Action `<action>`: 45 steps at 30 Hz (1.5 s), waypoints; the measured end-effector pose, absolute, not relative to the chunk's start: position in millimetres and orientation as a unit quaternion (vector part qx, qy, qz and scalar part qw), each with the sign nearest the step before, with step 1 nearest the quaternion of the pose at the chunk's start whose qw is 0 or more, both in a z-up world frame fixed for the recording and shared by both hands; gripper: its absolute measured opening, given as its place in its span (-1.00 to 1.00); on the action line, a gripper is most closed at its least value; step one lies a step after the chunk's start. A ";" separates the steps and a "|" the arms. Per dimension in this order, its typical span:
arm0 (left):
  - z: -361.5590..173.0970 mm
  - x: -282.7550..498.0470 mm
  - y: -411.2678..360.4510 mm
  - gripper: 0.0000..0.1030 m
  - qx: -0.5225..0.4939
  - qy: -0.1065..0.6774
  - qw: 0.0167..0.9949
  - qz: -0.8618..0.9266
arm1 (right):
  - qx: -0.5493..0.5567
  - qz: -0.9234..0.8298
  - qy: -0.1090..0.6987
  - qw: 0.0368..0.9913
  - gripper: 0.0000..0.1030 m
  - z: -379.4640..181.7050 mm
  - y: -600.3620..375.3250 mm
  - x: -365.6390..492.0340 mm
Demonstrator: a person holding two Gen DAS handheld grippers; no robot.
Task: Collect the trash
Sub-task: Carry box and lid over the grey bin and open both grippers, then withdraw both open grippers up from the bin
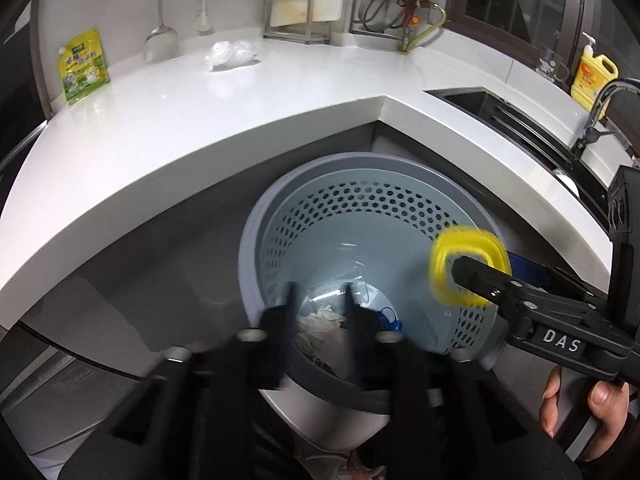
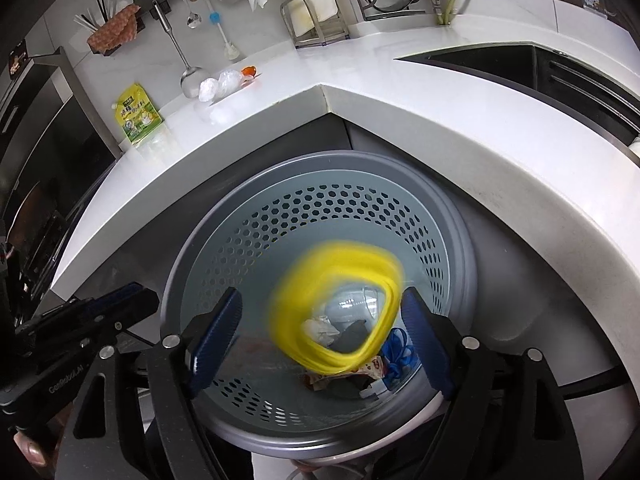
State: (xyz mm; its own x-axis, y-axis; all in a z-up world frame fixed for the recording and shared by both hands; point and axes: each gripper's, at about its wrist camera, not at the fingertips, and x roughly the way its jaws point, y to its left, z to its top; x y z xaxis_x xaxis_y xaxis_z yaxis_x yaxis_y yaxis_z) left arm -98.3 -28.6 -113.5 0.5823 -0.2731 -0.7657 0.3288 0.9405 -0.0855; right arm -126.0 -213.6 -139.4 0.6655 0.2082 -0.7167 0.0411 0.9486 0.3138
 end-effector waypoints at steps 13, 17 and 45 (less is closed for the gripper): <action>-105.8 -97.5 -19.5 0.34 0.022 0.410 0.899 -0.154 | 0.155 0.043 0.400 0.902 0.53 -134.6 -215.2 -129.1; -101.4 -97.5 -16.6 0.49 0.017 0.401 0.903 -0.150 | 0.156 0.044 0.397 0.903 0.53 -132.3 -215.2 -130.0; -18.9 -12.5 14.3 0.87 -0.001 0.291 0.955 -0.052 | 0.111 0.059 0.344 0.930 0.53 -66.0 -216.4 -58.5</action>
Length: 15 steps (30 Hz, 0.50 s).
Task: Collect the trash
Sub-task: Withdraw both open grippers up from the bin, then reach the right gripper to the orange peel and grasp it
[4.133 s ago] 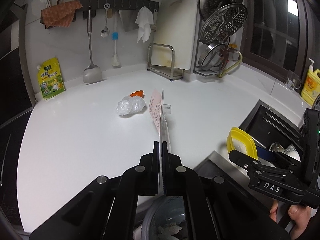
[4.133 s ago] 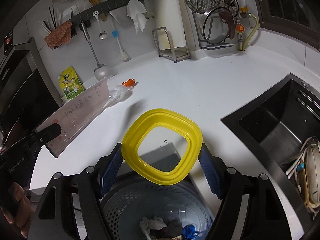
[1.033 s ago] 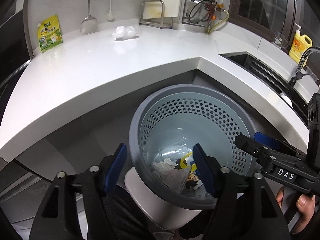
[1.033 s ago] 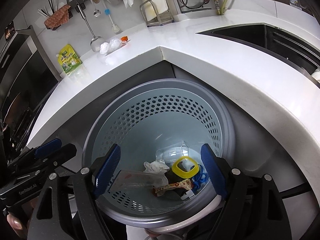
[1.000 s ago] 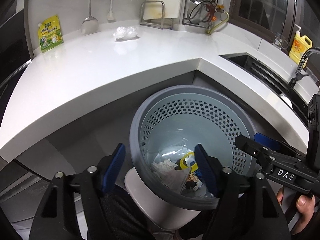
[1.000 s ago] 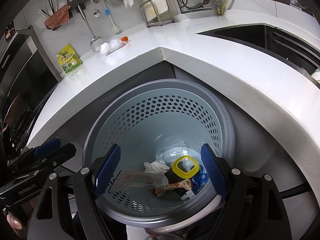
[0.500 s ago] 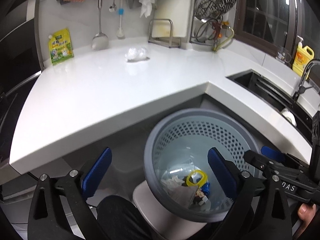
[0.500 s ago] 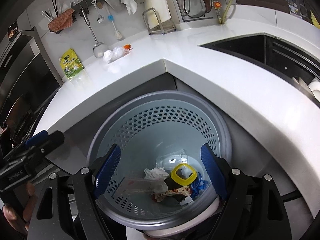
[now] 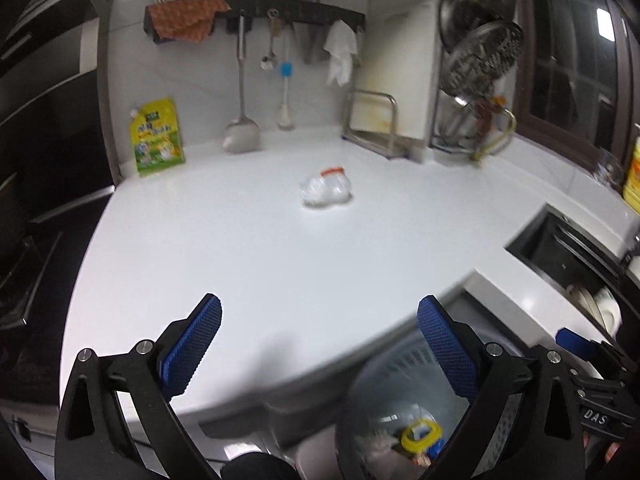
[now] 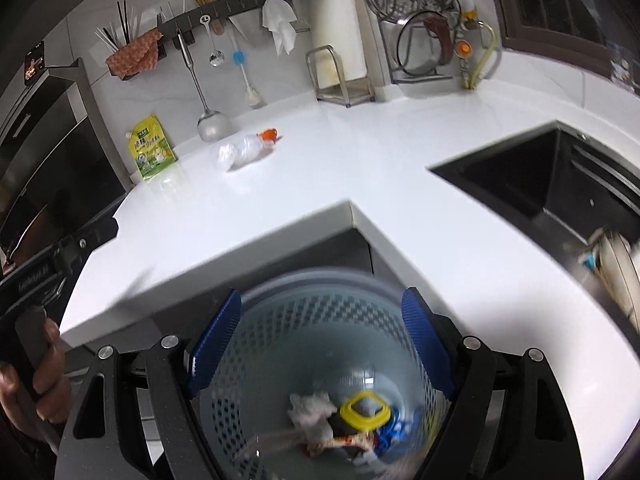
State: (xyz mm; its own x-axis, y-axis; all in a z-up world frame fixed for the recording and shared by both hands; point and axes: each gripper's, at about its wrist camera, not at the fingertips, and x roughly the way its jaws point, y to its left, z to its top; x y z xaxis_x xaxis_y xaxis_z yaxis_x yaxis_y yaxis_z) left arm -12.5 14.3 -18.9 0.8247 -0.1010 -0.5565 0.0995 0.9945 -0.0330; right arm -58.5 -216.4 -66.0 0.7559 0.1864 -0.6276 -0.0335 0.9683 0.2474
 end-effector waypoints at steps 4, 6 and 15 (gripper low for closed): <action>-6.7 21.3 21.3 0.87 -0.003 0.284 0.958 -0.029 | 0.097 0.069 0.346 0.931 0.53 -53.7 -215.9 -25.5; -1.9 36.7 24.6 0.87 -0.004 0.281 0.959 -0.023 | 0.083 0.073 0.344 0.932 0.53 -47.2 -214.6 -8.5; -0.5 99.0 29.4 0.87 0.011 0.286 0.958 -0.005 | 0.071 0.093 0.349 0.930 0.53 -33.2 -202.2 79.6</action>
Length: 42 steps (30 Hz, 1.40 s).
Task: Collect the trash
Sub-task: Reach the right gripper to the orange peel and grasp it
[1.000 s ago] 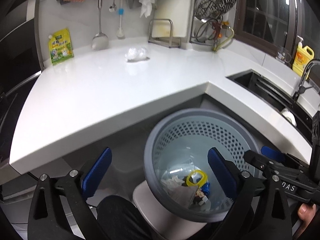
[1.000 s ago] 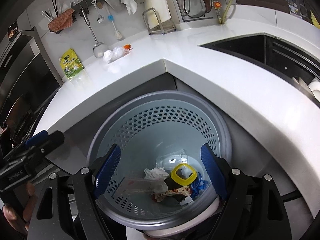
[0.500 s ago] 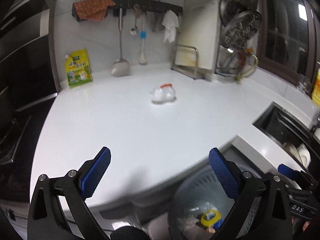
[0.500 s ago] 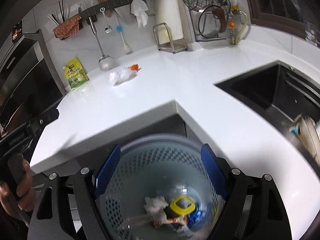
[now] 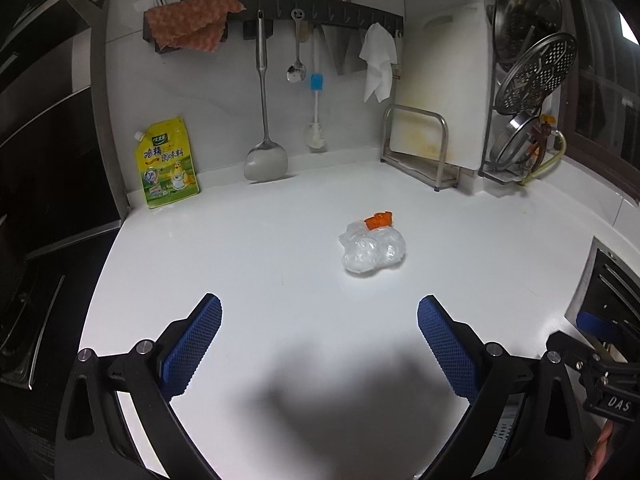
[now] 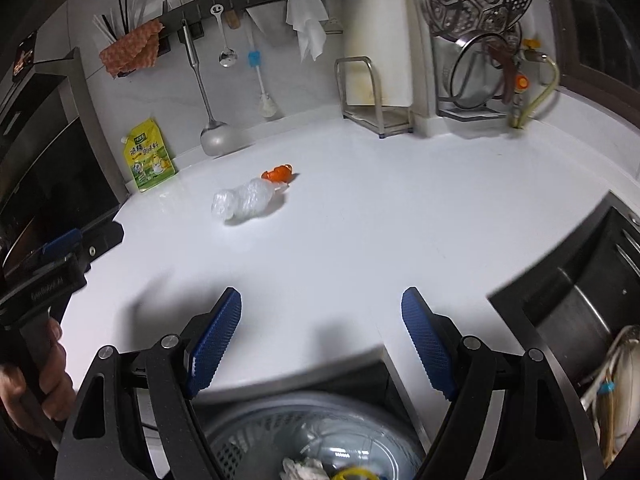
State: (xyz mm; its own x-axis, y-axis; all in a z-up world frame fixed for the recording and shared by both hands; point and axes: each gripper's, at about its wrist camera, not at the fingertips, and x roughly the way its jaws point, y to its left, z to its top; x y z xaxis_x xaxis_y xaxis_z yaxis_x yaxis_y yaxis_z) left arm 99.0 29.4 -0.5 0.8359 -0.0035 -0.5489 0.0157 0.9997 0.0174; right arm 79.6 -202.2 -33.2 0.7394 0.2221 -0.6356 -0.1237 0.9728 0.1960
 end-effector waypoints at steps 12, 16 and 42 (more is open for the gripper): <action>-8.3 164.1 41.0 0.87 0.011 0.308 0.951 0.008 | 0.031 0.121 0.366 0.922 0.53 -34.3 -161.3 188.2; -13.6 180.5 46.0 0.87 0.010 0.314 0.949 0.013 | 0.028 0.132 0.375 0.917 0.53 -37.6 -152.7 220.4; -30.7 201.1 48.1 0.87 0.011 0.336 0.942 0.007 | 0.015 0.151 0.456 0.877 0.52 -71.2 -105.7 355.3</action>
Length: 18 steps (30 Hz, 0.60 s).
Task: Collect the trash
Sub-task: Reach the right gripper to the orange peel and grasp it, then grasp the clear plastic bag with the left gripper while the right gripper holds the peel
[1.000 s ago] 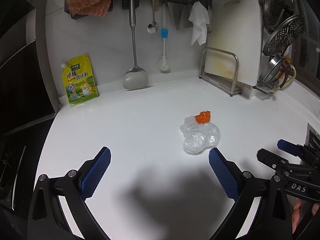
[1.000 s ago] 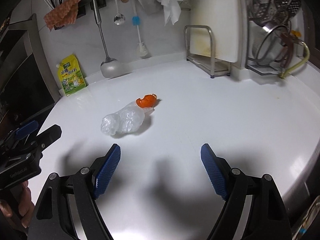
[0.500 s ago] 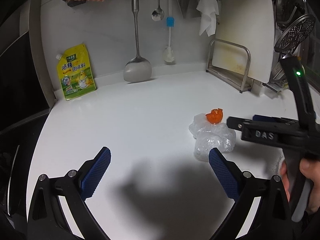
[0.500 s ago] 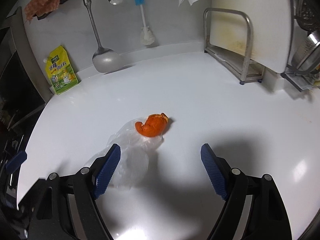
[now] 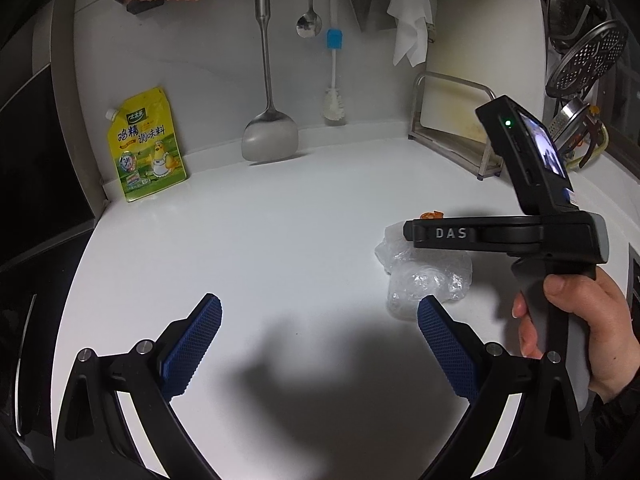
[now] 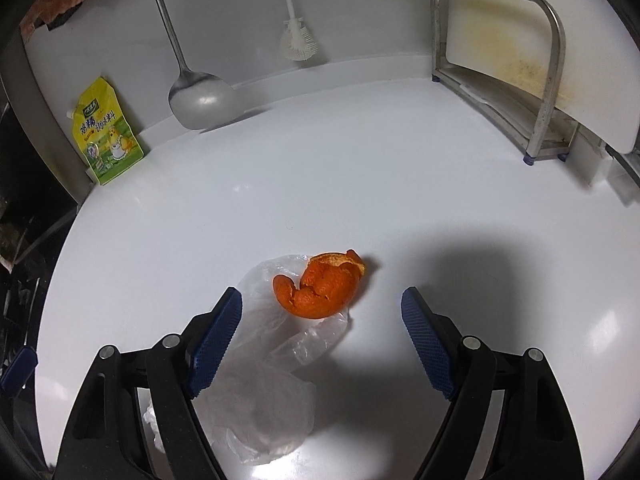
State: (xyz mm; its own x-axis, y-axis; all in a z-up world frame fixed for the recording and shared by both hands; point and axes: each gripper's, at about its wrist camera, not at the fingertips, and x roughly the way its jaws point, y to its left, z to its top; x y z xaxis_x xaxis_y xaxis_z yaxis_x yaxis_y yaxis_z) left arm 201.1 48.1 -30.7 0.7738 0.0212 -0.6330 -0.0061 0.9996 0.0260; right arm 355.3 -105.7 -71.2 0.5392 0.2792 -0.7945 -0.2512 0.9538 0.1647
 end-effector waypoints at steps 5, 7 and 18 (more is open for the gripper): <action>-31.3 201.6 48.2 0.87 0.009 0.338 0.941 0.006 | -0.004 0.148 0.445 0.883 0.22 -69.1 -99.2 354.9; -31.1 202.1 47.3 0.87 0.011 0.339 0.941 0.007 | -0.006 0.152 0.447 0.881 -0.02 -69.8 -98.3 355.5; -32.5 207.6 37.3 0.87 -0.002 0.351 0.936 -0.003 | 0.030 0.163 0.424 0.891 -0.56 -55.3 -127.9 341.2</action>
